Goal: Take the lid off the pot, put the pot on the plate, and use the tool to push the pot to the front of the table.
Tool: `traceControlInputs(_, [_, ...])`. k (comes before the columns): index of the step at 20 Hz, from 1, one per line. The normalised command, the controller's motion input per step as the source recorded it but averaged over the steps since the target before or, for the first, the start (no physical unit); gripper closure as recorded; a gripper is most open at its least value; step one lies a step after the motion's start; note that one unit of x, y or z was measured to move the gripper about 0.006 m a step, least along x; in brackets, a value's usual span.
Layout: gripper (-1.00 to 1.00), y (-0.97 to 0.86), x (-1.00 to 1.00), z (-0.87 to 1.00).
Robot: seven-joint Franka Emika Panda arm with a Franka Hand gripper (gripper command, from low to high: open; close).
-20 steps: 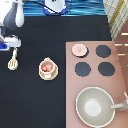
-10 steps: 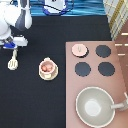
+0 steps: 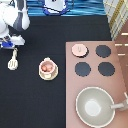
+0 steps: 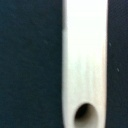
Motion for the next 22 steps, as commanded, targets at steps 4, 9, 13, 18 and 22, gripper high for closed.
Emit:
traceControlInputs(4, [-1.00,-0.06,0.41,-0.02])
traceControlInputs(9, [-1.00,-0.01,0.43,0.01])
traceControlInputs(13, [-1.00,-0.23,0.23,-0.01])
traceControlInputs(18, [1.00,-0.19,0.01,-0.12])
traceControlInputs(22, [1.00,-0.18,0.04,0.03])
